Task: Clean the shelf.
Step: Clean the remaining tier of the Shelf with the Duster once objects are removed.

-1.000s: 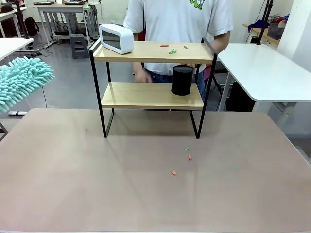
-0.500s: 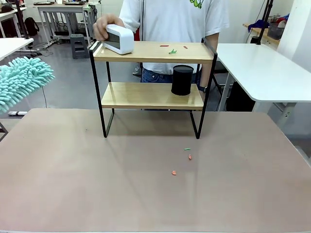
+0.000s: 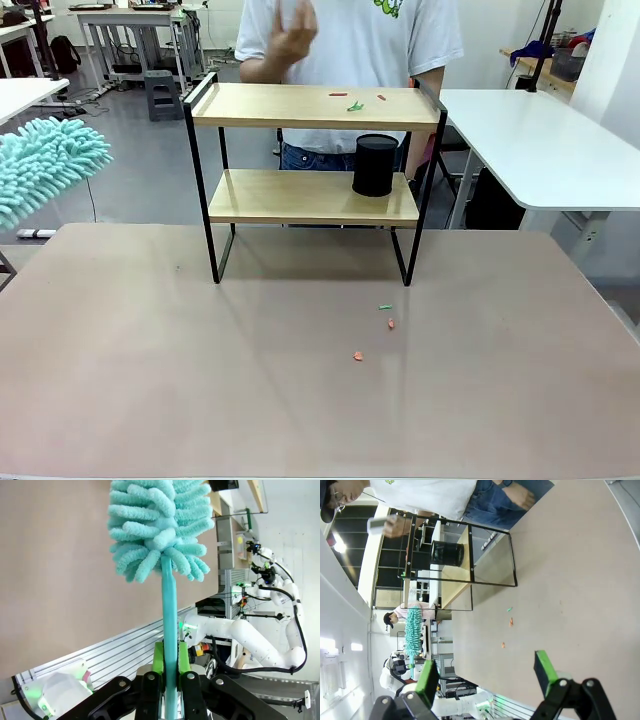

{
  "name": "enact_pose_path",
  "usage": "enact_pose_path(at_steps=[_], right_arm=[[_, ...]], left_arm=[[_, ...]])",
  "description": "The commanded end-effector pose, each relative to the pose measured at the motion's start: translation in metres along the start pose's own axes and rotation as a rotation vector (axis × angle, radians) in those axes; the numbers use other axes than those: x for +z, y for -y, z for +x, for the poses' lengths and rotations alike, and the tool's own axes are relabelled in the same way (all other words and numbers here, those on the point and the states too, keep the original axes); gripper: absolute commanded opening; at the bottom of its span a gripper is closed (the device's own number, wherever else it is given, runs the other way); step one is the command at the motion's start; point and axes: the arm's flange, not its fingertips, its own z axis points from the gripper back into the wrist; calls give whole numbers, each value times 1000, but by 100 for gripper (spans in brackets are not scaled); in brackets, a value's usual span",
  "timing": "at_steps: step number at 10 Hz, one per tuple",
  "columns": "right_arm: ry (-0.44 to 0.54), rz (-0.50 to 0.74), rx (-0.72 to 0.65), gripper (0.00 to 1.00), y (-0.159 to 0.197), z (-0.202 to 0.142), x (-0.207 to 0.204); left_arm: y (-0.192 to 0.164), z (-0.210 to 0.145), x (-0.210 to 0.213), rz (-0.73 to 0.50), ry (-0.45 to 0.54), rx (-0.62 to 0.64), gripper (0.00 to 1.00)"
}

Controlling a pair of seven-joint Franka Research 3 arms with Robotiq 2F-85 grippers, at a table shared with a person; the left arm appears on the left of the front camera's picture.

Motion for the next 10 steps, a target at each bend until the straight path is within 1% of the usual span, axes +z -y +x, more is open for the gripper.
enact_pose_path(at_steps=[1,2,3,4,5,6,7,8,9,10], right_arm=[[14,21,24,100,0,2,-1],[14,21,24,100,0,2,-1],[14,21,24,100,0,2,-1],[14,21,24,100,0,2,-1],[14,21,24,100,0,2,-1],[14,21,24,100,0,2,-1],[14,21,24,100,0,2,-1],[14,21,24,100,0,2,-1],[14,21,24,100,0,2,-1],[14,21,24,100,0,2,-1]], left_arm=[[62,30,10,-16,49,-49,12],[102,50,14,51,147,-44,12],[141,69,11,86,181,-33,12],[179,82,0,83,175,-73,12],[218,90,-27,140,158,-95,12],[247,89,-61,173,120,-146,12],[270,89,-98,228,95,-171,12],[289,94,-131,246,51,-161,12],[301,96,-161,255,16,-166,12],[305,95,-182,274,24,-163,12]])
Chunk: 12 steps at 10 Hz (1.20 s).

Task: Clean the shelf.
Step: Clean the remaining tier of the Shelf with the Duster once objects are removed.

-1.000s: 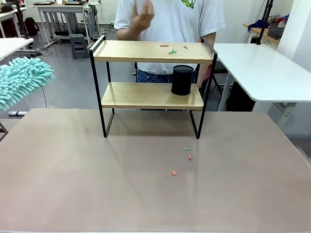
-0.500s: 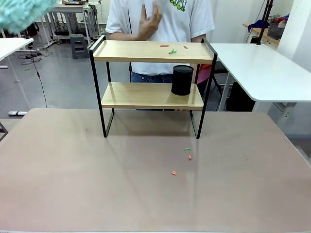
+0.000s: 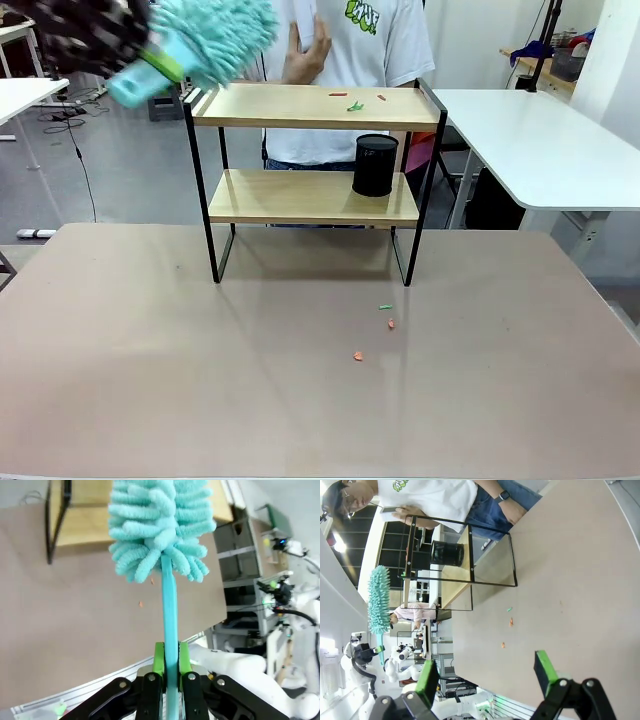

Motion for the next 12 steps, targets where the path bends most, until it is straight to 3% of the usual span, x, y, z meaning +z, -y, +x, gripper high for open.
enact_pose_path(at_steps=[1,3,4,9,10,11,12], right_arm=[[15,21,23,100,0,2,-1],[15,21,23,100,0,2,-1],[15,21,23,100,0,2,-1],[15,21,23,100,0,2,-1],[15,21,23,100,0,2,-1],[15,21,23,100,0,2,-1],[15,21,23,100,0,2,-1]], left_arm=[[-2,12,-10,6,-16,33,12],[-13,11,-24,7,-89,50,12],[1,8,-31,14,-40,15,12],[-1,9,-35,5,-61,0,12],[3,18,-38,38,1,44,12],[15,31,-44,-1,-2,3,12],[25,47,-57,54,-3,10,12]])
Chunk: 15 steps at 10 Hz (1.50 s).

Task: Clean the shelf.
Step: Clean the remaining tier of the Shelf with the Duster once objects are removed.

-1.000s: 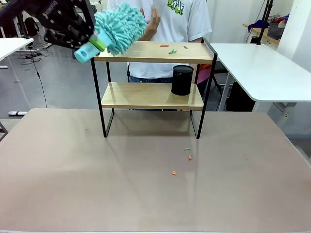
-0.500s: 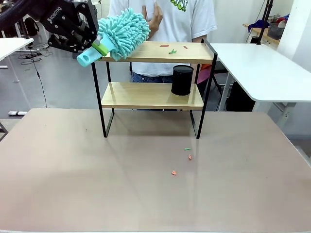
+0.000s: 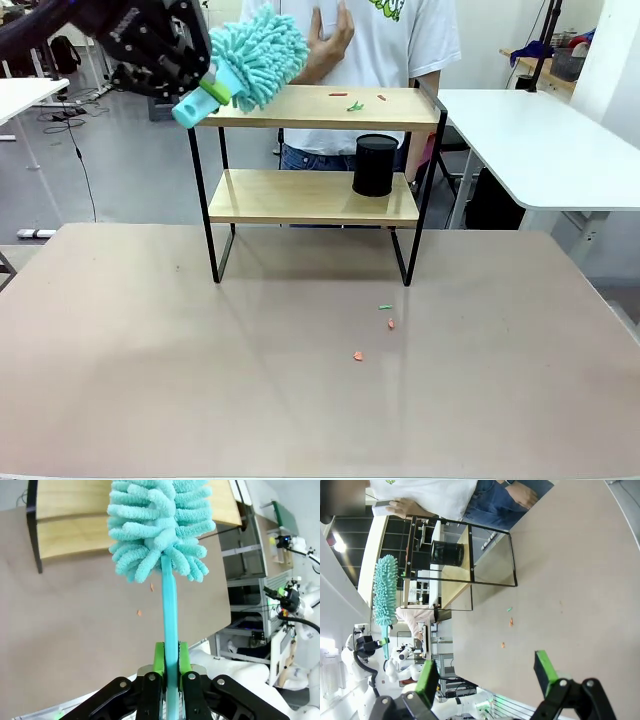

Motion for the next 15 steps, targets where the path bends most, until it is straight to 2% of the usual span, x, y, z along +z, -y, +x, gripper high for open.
enact_pose_path(at_steps=[1,4,9,11,15], right_arm=[[15,21,23,100,0,2,-2],[15,21,23,100,0,2,-2],[15,21,23,100,0,2,-2],[15,21,23,100,0,2,-2],[15,21,23,100,0,2,-2]], left_arm=[[22,32,-22,100,22,52,12],[31,56,-53,126,-70,81,12],[52,72,-76,81,-192,-41,12],[59,72,-85,29,-325,-143,12],[43,64,-57,-69,-436,-269,12]])
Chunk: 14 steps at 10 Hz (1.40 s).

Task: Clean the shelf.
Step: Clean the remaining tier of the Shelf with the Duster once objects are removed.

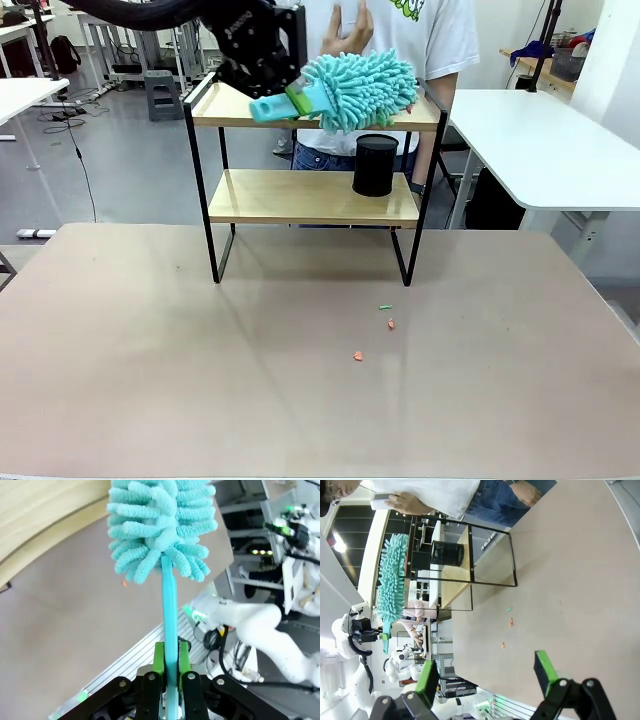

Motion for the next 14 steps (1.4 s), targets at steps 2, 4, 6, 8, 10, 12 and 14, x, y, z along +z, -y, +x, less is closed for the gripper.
enact_pose_path(at_steps=[2,4,6,8,10,12,14], right_arm=[[15,21,23,100,0,2,-2],[15,21,23,100,0,2,-2],[15,21,23,100,0,2,-2],[15,21,23,100,0,2,-2],[15,21,23,100,0,2,-2],[15,21,23,100,0,2,-2],[15,21,23,100,0,2,-2]], left_arm=[[-20,-43,34,-78,-168,-208,12],[-24,-74,45,-256,-364,-550,12],[-24,-68,47,-276,-295,-542,12],[-27,-63,47,-279,-256,-505,12],[-45,-79,68,-257,-122,-411,12],[-68,-130,108,-215,103,-237,12],[-94,-211,129,-183,351,-6,12]])
